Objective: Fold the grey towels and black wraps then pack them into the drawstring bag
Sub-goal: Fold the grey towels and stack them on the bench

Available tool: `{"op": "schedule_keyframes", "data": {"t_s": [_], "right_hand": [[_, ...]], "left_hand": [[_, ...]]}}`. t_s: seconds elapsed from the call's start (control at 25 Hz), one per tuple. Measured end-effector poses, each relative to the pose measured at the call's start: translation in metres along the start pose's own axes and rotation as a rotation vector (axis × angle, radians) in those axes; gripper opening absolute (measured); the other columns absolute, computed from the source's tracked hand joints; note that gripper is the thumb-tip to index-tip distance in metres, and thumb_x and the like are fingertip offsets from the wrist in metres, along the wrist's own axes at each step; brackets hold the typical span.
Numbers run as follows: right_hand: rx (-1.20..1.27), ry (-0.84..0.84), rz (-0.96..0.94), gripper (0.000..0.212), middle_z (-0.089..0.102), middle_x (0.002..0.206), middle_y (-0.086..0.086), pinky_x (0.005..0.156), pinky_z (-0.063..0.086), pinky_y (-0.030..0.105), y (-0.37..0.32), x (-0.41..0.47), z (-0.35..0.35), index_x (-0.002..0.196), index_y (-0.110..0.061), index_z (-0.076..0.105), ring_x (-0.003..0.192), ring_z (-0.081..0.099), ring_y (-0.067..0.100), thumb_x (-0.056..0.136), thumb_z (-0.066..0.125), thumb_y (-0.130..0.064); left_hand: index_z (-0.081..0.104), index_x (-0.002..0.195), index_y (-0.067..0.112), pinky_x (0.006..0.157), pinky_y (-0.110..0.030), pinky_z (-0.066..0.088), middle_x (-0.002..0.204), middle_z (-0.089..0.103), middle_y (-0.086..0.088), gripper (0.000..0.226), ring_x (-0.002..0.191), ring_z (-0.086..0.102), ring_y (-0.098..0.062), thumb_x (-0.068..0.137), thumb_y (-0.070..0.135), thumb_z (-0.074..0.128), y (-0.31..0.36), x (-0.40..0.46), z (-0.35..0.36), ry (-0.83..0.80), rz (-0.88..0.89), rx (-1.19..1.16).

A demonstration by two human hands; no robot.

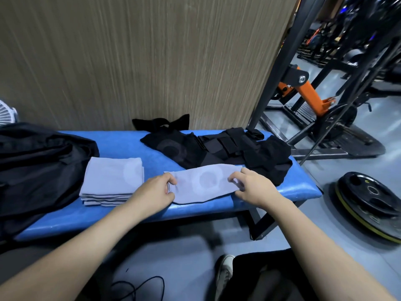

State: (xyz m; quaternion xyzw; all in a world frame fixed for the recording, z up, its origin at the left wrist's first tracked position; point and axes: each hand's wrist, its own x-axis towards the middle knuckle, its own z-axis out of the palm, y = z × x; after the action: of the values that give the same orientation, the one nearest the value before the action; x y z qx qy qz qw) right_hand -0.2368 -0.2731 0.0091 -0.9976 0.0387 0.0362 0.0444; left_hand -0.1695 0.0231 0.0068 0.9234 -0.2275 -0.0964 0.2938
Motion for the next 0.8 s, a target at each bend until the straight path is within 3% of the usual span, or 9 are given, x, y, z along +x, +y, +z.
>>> {"op": "schedule_keyframes", "data": {"t_s": [0.12, 0.28, 0.36, 0.44, 0.56, 0.68, 0.8], "right_hand": [[0.085, -0.042, -0.020, 0.041, 0.040, 0.089, -0.012, 0.073, 0.046, 0.030, 0.013, -0.014, 0.000, 0.123, -0.035, 0.056, 0.079, 0.048, 0.008, 0.084, 0.068, -0.029], [0.288, -0.091, -0.051, 0.048, 0.046, 0.092, -0.011, 0.080, 0.048, 0.027, 0.029, -0.023, 0.003, 0.118, -0.039, 0.060, 0.079, 0.052, 0.004, 0.075, 0.079, -0.050], [0.371, -0.025, -0.053, 0.041, 0.047, 0.094, -0.006, 0.083, 0.050, 0.032, 0.034, -0.022, 0.003, 0.113, -0.041, 0.064, 0.081, 0.054, 0.007, 0.076, 0.073, -0.058], [0.348, 0.081, -0.072, 0.034, 0.044, 0.099, -0.010, 0.082, 0.051, 0.032, 0.035, -0.020, 0.002, 0.115, -0.041, 0.063, 0.088, 0.054, 0.004, 0.083, 0.070, -0.052], [0.261, 0.189, -0.131, 0.038, 0.041, 0.106, -0.012, 0.080, 0.049, 0.030, 0.031, -0.015, 0.003, 0.123, -0.039, 0.061, 0.098, 0.049, 0.009, 0.086, 0.070, -0.043], [0.179, 0.109, -0.131, 0.038, 0.042, 0.113, -0.011, 0.087, 0.049, 0.035, 0.031, -0.009, 0.009, 0.121, -0.039, 0.061, 0.101, 0.043, 0.015, 0.085, 0.071, -0.044], [0.175, 0.049, -0.074, 0.042, 0.042, 0.117, -0.009, 0.093, 0.047, 0.036, 0.038, -0.008, 0.012, 0.123, -0.041, 0.060, 0.103, 0.040, 0.015, 0.083, 0.073, -0.046]], "left_hand": [[0.052, 0.121, 0.026, 0.067, -0.027, 0.034, 0.078, 0.049, 0.014, 0.036, 0.083, 0.048, -0.014, 0.086, 0.016, 0.054, 0.001, -0.003, 0.005, -0.045, 0.006, 0.063], [0.052, 0.121, 0.028, 0.071, -0.028, 0.034, 0.082, 0.046, 0.014, 0.034, 0.086, 0.047, -0.014, 0.089, 0.021, 0.055, -0.003, -0.006, 0.004, -0.055, 0.010, 0.112], [0.055, 0.117, 0.029, 0.073, -0.028, 0.036, 0.087, 0.042, 0.014, 0.025, 0.085, 0.047, -0.012, 0.091, 0.028, 0.055, -0.002, -0.008, 0.004, 0.020, 0.045, 0.128], [0.057, 0.113, 0.028, 0.075, -0.026, 0.038, 0.093, 0.038, 0.014, 0.022, 0.089, 0.047, -0.010, 0.092, 0.033, 0.057, 0.000, -0.009, 0.005, 0.119, 0.126, 0.098], [0.053, 0.130, 0.029, 0.096, -0.027, 0.038, 0.126, 0.040, 0.013, 0.038, 0.119, 0.041, -0.011, 0.094, 0.039, 0.057, 0.000, -0.007, 0.013, 0.160, 0.327, 0.156], [0.026, 0.153, 0.038, 0.120, -0.030, 0.011, 0.163, 0.011, 0.013, 0.058, 0.151, 0.007, -0.012, 0.099, 0.053, 0.040, -0.008, -0.006, 0.028, -0.013, 0.293, 0.327], [0.000, 0.155, 0.044, 0.122, -0.030, -0.008, 0.163, -0.017, 0.016, 0.075, 0.148, -0.022, -0.006, 0.086, 0.073, 0.008, -0.014, -0.005, 0.035, -0.130, 0.259, 0.436]]}}
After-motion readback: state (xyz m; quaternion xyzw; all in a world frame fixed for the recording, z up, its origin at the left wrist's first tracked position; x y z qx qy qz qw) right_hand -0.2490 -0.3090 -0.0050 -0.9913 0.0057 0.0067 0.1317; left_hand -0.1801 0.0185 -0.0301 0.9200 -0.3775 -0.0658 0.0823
